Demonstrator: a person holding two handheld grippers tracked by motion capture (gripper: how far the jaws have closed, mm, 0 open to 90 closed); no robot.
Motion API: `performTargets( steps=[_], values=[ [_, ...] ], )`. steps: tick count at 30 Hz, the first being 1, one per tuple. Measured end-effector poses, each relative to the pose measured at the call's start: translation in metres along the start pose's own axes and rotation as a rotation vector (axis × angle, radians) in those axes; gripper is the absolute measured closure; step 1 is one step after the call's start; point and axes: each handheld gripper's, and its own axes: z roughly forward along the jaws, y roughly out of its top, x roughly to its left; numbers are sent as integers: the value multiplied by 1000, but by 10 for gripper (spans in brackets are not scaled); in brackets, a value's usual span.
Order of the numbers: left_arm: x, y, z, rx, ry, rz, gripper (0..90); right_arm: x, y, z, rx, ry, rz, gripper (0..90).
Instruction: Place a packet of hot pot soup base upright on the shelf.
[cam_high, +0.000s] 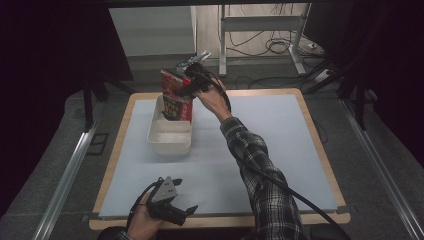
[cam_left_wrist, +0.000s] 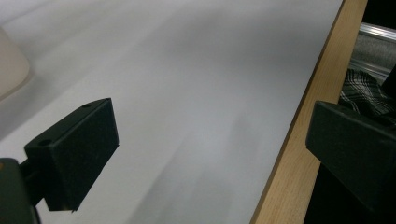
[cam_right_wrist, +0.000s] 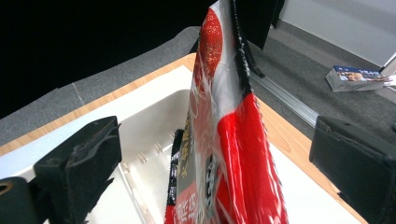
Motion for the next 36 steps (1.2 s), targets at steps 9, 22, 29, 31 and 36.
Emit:
performTargets(
  steps=[9,22,29,31,36],
  values=[
    [0,0,0,4,6,16,23,1,-5,-17,-2,-10,-8,0],
    [-1,0,1,14,12,35,23,0,-19,-44,17,-9,27,0],
    [-1,-1,2,15,18,37,23,3,-30,-56,-1,-7,18,0],
    [-1,-1,2,14,20,36,23,4,-33,-59,-4,-6,14,0],
    [0,-1,2,22,23,33,23,10,-42,-65,-11,-3,7,0]
  ],
)
